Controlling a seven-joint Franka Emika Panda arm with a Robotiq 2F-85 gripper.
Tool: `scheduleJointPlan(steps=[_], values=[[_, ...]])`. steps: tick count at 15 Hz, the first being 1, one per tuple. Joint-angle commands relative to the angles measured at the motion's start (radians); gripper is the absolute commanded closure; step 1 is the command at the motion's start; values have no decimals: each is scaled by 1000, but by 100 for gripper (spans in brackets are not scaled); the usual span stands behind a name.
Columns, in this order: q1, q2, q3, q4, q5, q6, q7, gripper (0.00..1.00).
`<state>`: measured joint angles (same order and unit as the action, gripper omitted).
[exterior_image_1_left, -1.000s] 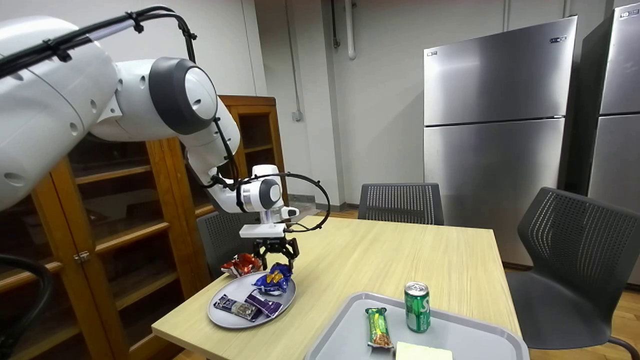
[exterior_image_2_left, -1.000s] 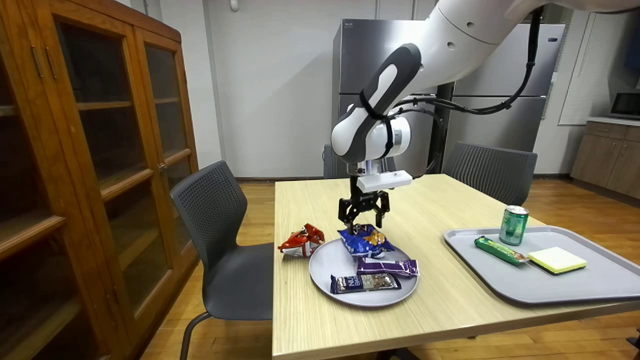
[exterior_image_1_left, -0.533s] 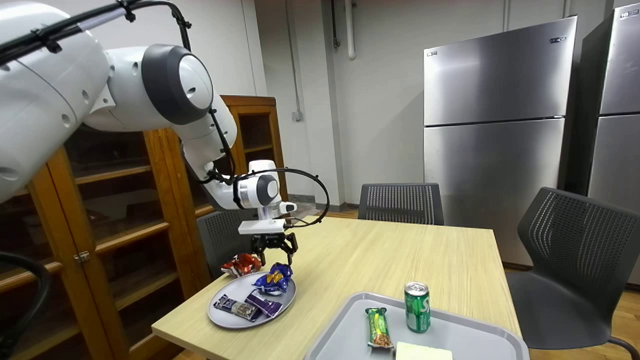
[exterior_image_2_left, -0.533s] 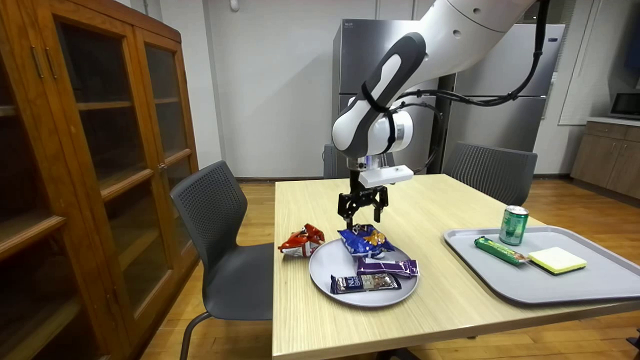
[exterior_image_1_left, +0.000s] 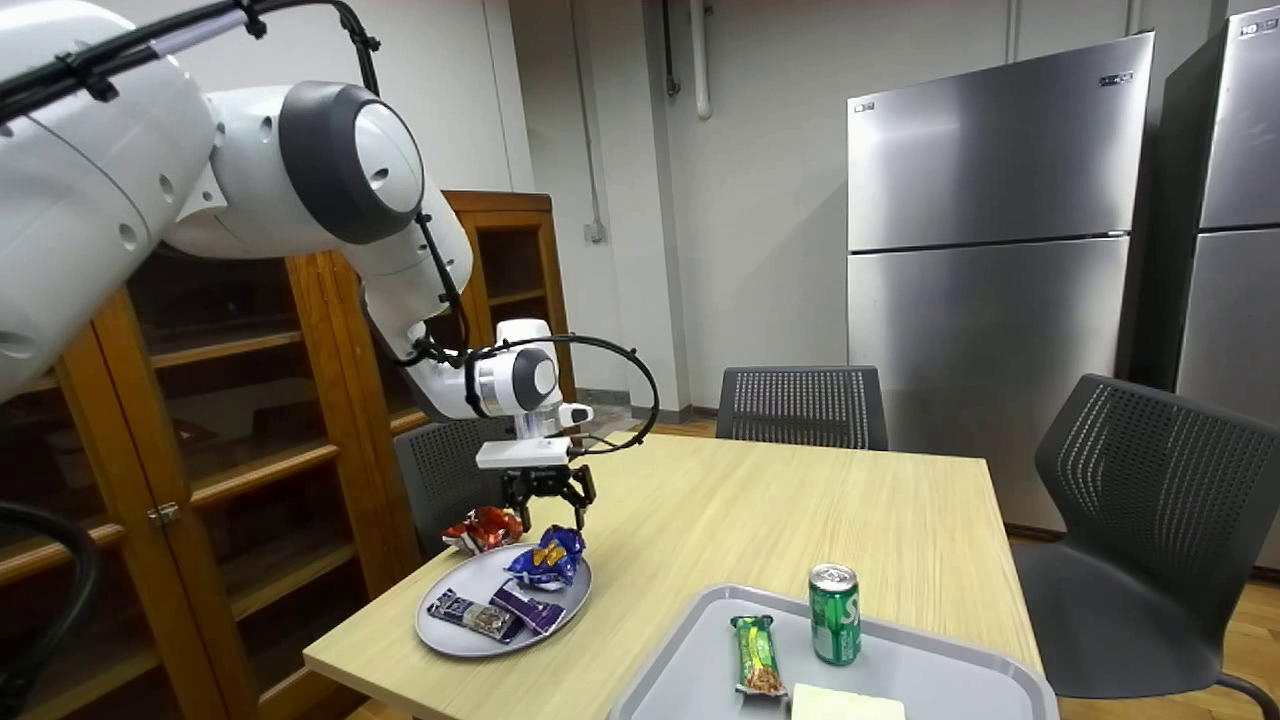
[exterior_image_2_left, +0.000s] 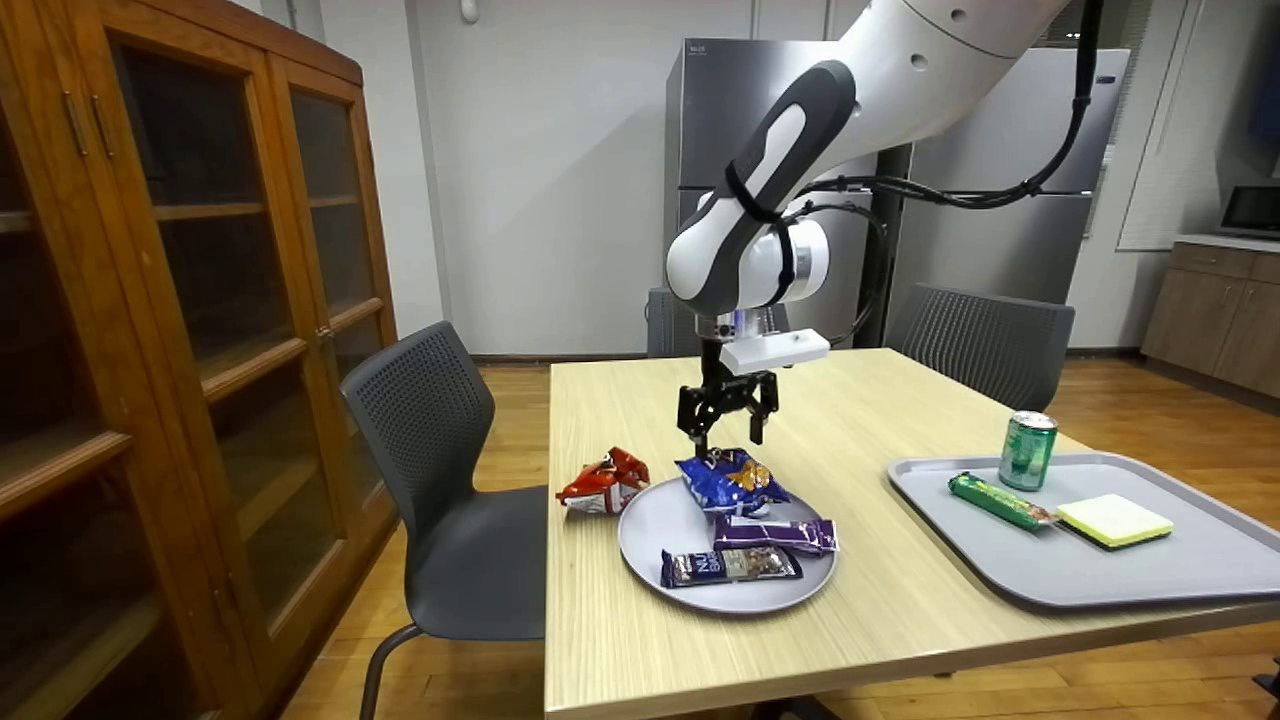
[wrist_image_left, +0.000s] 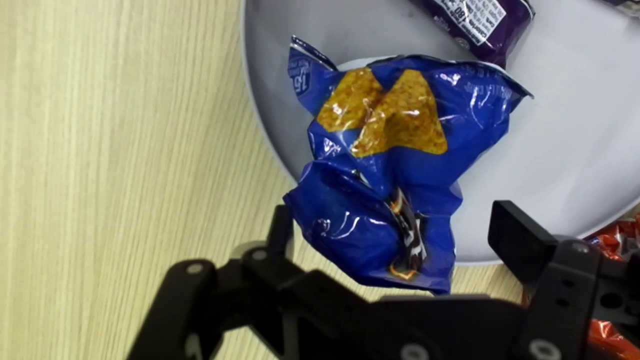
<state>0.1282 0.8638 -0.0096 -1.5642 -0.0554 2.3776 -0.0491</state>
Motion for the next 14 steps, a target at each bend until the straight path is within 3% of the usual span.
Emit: scheduleJointPlan(steps=[1, 14], values=[[-10, 2, 13, 4, -14, -2, 9, 0], [-12, 9, 14, 3, -19, 3, -5, 0]])
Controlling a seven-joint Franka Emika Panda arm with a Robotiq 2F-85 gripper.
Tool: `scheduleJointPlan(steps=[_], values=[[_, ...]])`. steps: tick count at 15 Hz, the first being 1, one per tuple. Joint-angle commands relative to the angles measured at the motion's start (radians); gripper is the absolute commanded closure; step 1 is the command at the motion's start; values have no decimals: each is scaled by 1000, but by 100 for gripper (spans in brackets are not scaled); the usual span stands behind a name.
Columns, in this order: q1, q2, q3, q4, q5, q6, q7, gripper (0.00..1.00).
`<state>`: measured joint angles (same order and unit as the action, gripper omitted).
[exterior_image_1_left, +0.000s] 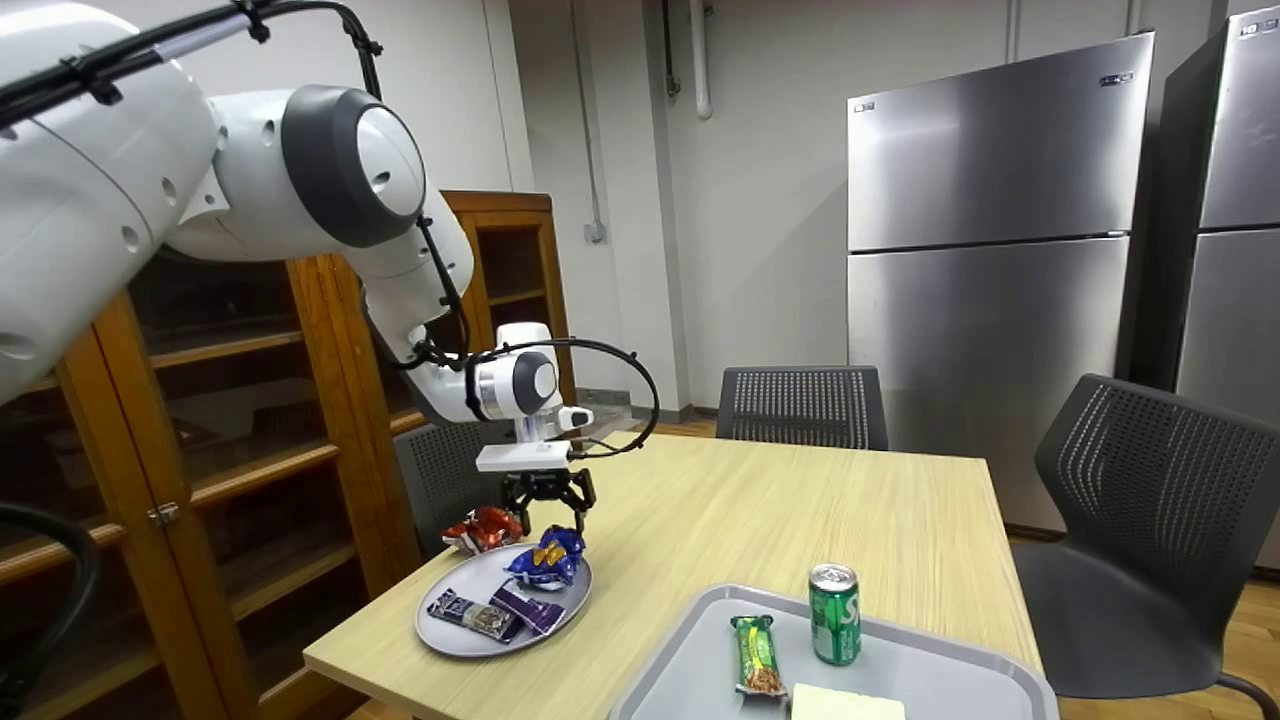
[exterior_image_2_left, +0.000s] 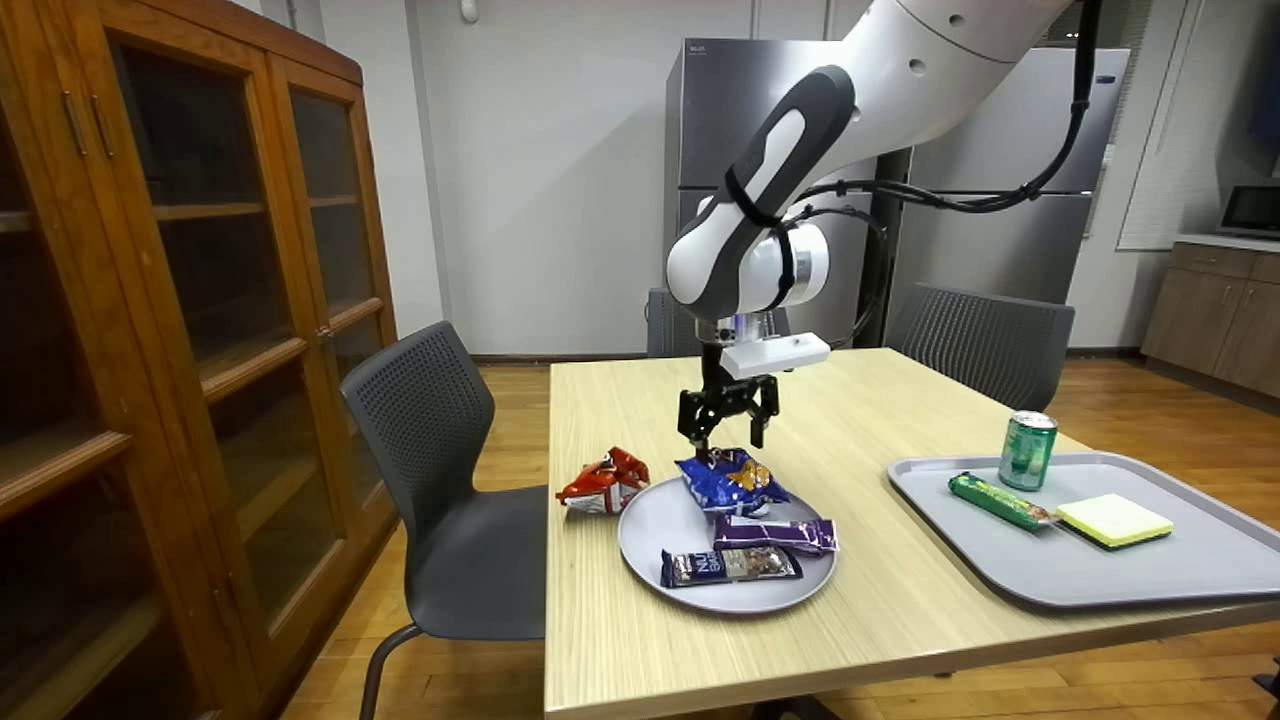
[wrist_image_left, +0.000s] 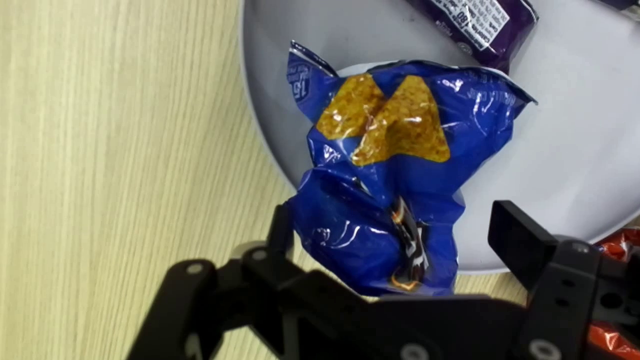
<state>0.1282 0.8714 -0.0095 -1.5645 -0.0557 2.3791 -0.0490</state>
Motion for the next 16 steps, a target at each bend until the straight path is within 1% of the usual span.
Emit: scheduleJointPlan(steps=[1, 2, 3, 4, 5, 8, 13, 14, 16], values=[[-13, 0, 16, 1, -18, 3, -8, 0], [-13, -1, 16, -1, -19, 5, -8, 0], [-12, -3, 16, -4, -20, 7, -9, 18], [-11, -3, 14, -5, -23, 7, -10, 26], [-9, 0, 13, -3, -24, 4, -8, 32], [-13, 4, 20, 0, -22, -6, -20, 58], [-12, 8, 20, 2, -25, -5, -31, 95], [-12, 7, 21, 1, -24, -6, -32, 100], [-13, -1, 22, -3, -24, -4, -34, 100]])
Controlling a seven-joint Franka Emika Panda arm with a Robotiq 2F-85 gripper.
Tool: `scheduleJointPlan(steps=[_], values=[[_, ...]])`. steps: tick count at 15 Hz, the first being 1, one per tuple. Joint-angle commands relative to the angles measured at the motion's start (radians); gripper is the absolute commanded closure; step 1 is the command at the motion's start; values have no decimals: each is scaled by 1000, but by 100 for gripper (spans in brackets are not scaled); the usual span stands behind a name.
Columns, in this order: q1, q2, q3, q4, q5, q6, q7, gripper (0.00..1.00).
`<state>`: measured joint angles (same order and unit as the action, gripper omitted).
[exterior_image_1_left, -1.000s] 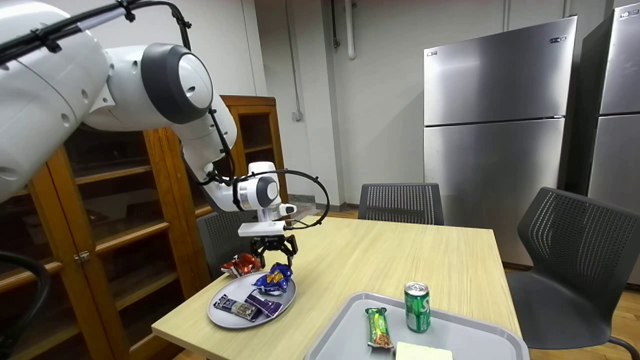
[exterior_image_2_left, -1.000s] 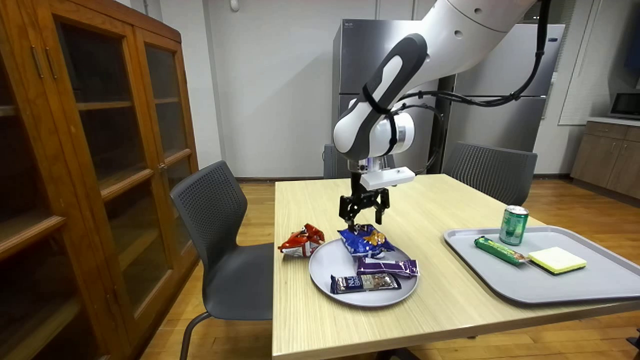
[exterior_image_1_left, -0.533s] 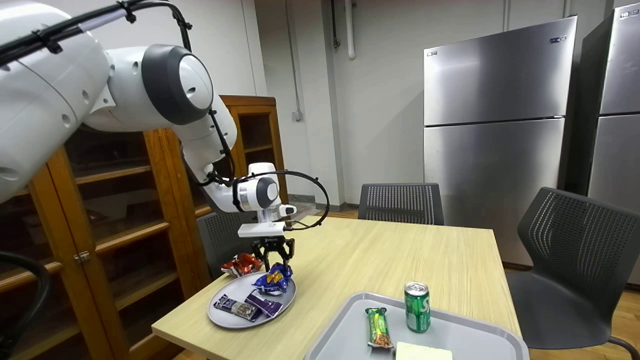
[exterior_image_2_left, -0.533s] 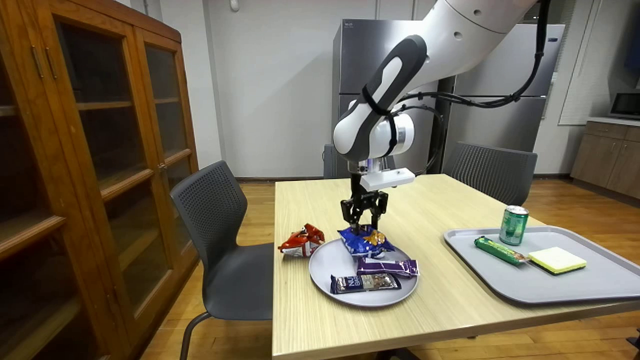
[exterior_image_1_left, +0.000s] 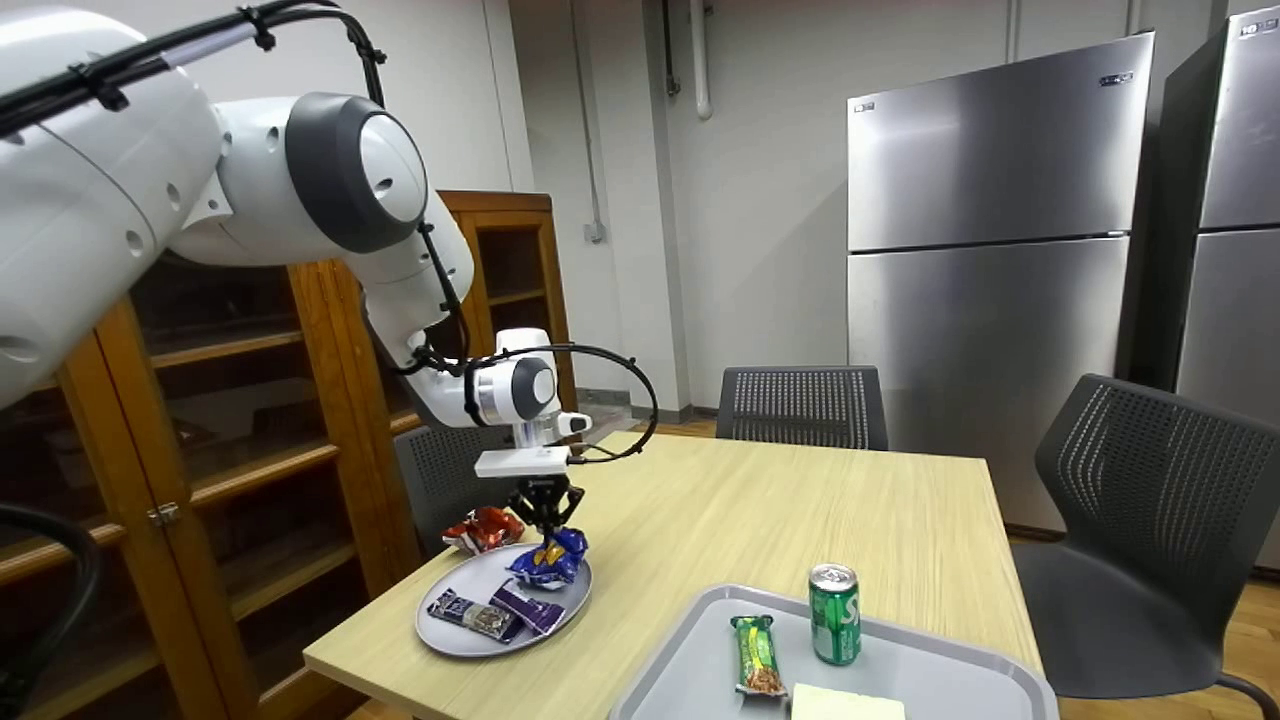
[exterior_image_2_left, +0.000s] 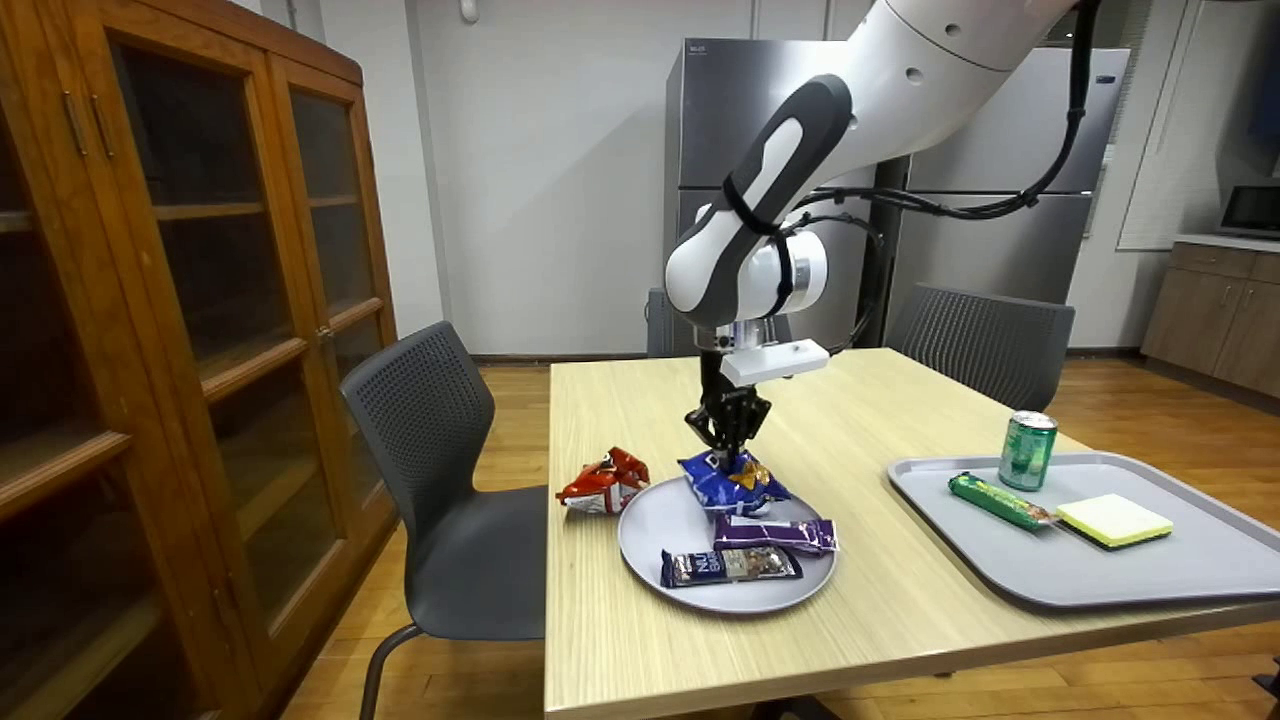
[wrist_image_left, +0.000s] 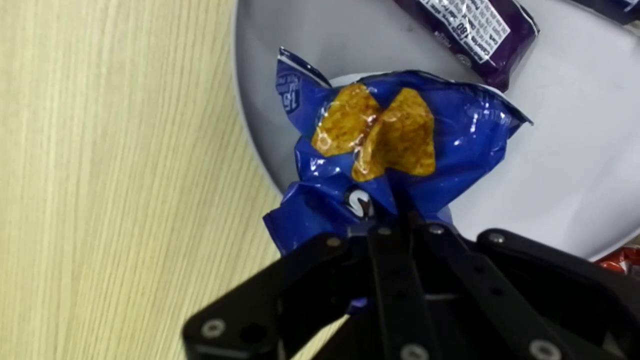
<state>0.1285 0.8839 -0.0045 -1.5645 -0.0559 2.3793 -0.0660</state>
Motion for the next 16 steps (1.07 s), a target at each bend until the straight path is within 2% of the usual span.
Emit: scheduleJointPlan(steps=[1, 8, 16], values=[[-14, -19, 19, -6, -23, -5, -19, 100], [-32, -61, 19, 5, -9, 6, -15, 100], [-105, -31, 2, 90, 10, 1, 3, 100]])
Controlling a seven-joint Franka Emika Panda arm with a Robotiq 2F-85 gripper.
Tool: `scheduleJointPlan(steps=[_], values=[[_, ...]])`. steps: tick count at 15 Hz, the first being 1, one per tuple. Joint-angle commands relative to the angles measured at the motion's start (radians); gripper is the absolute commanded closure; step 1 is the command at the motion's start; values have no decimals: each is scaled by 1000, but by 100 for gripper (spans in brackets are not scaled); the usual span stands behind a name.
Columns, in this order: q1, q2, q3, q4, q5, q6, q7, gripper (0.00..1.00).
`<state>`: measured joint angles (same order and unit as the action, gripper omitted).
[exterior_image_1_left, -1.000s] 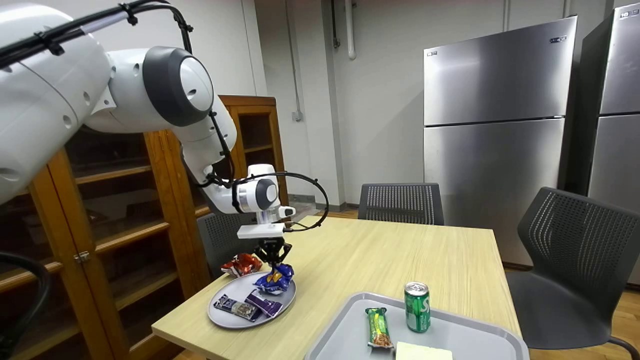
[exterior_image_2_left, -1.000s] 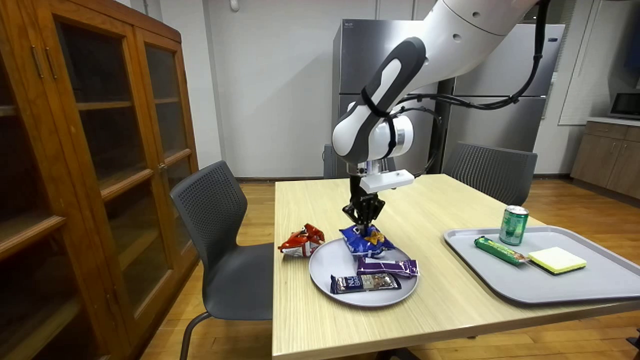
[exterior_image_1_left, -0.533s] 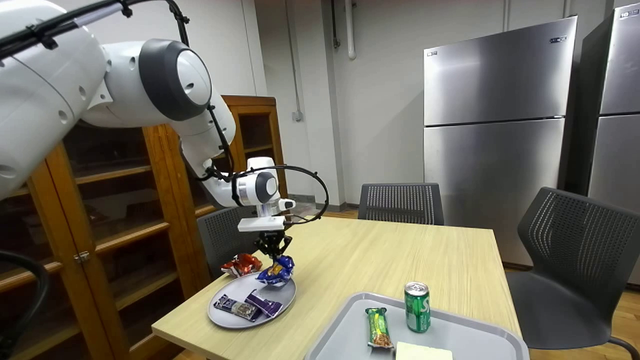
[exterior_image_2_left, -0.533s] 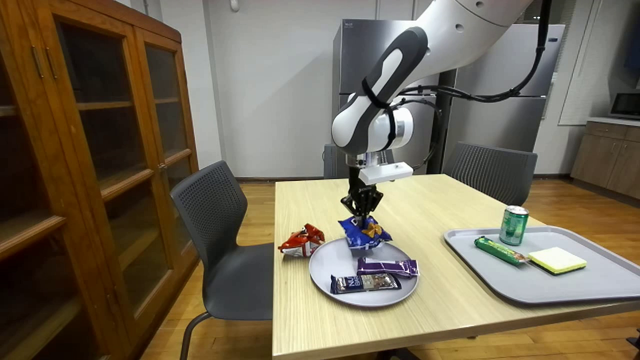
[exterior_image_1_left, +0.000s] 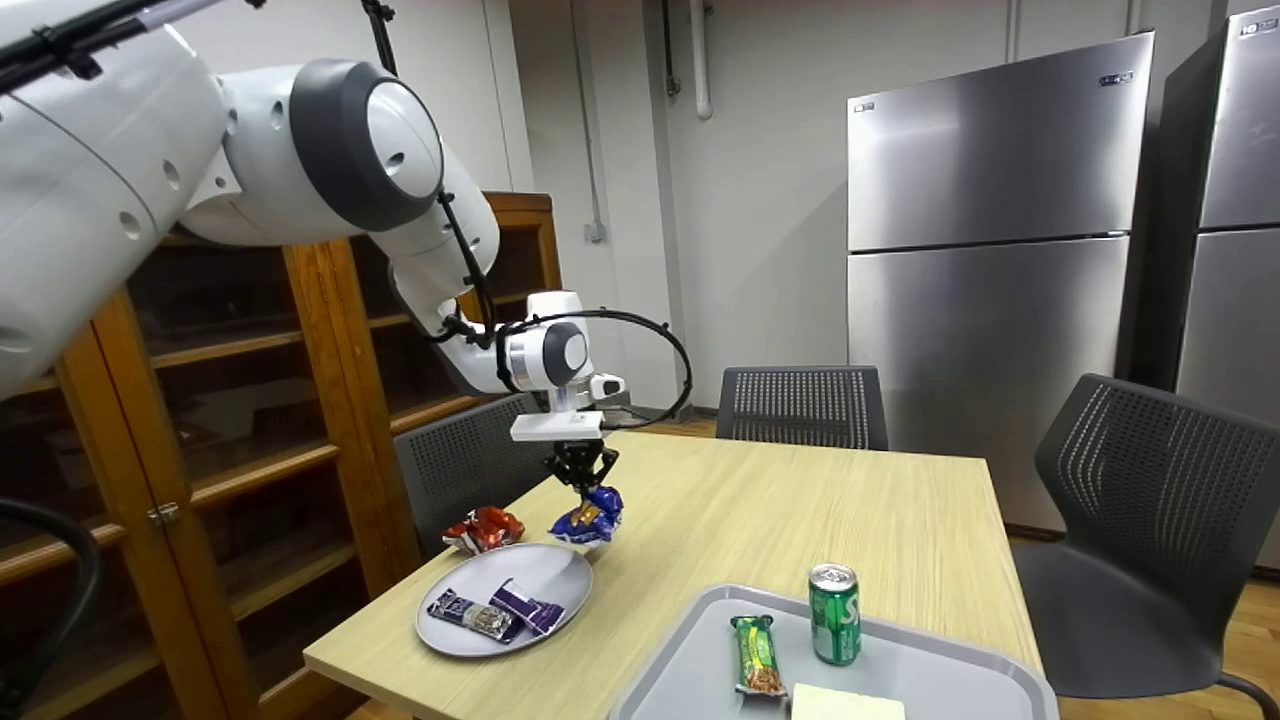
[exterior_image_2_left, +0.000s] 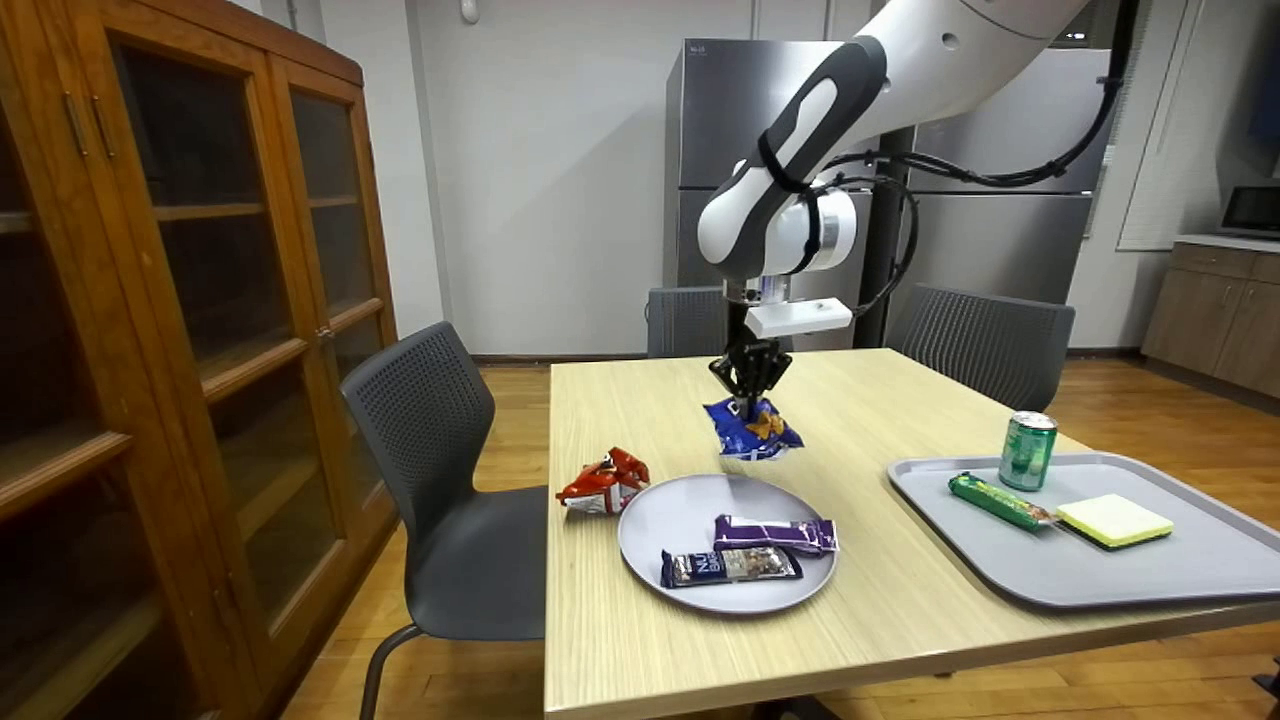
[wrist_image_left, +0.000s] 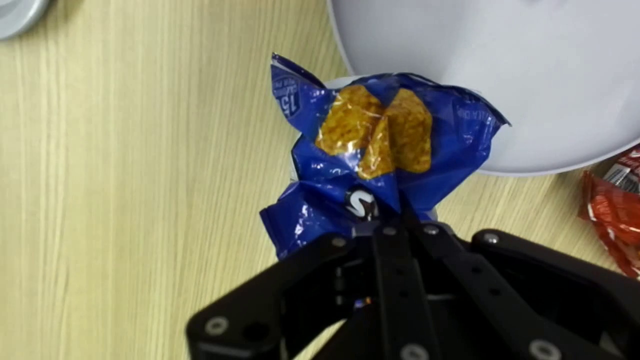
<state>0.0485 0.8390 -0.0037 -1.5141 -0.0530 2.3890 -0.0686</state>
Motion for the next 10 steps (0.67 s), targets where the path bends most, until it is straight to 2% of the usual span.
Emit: scheduleJointPlan(steps=[1, 10], values=[[-33, 19, -1, 49, 7, -9, 7, 100], [-72, 101, -18, 154, 6, -32, 6, 100]])
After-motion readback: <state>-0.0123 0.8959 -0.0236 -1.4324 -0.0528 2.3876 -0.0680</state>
